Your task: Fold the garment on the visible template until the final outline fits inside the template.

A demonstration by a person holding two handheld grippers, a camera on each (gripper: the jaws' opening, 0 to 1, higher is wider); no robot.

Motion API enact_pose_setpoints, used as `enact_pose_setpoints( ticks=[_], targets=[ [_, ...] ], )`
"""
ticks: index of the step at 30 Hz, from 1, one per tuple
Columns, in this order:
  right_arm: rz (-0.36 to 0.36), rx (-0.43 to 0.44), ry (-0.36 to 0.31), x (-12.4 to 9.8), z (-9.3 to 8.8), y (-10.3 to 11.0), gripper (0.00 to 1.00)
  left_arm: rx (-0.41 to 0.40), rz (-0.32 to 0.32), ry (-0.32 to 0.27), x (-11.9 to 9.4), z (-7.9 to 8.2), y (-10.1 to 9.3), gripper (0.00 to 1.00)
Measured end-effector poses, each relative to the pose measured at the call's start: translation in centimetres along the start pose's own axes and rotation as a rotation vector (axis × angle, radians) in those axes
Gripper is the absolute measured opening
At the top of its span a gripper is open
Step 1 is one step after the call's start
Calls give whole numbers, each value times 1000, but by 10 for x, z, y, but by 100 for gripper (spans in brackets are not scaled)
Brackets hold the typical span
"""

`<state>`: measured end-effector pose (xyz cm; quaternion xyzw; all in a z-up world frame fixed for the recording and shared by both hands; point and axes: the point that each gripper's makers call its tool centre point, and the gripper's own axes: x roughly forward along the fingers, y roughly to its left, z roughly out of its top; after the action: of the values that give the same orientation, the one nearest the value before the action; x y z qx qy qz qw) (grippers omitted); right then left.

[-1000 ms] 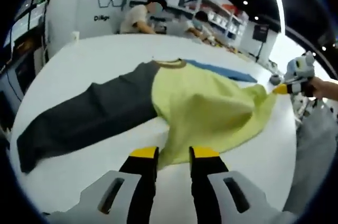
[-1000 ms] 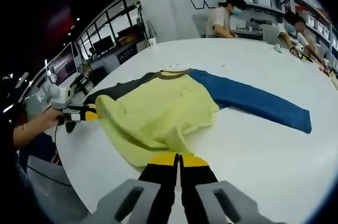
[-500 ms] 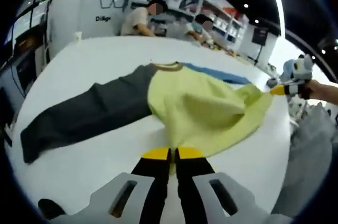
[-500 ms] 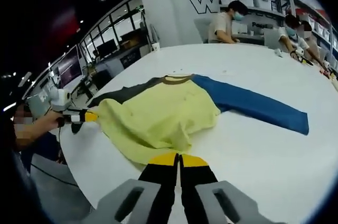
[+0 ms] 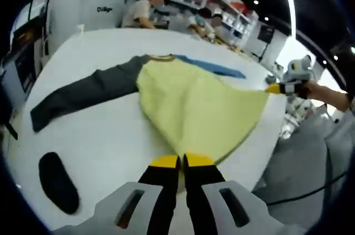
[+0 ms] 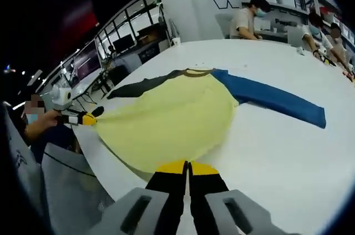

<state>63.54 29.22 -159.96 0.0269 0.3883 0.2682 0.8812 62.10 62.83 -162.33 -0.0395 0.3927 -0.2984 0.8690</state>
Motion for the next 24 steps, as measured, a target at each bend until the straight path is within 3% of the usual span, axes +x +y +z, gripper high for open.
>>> enact_pose_setpoints(
  ticks=[8,10,17,24],
  targets=[
    [-49,49,92,5,-60,-20,0,-50,-4,113,13,-39,-8,1],
    [-52,78,115,6,-71,-20,0,-65,2,122,13,-41,-11,1],
    [-50,77,145,7,-79,-8,0,-64,12,158,15,-55,-3,1],
    [-66,53,188,5,-86,-13,0,3,54,175,13,-64,6,4]
  ],
)
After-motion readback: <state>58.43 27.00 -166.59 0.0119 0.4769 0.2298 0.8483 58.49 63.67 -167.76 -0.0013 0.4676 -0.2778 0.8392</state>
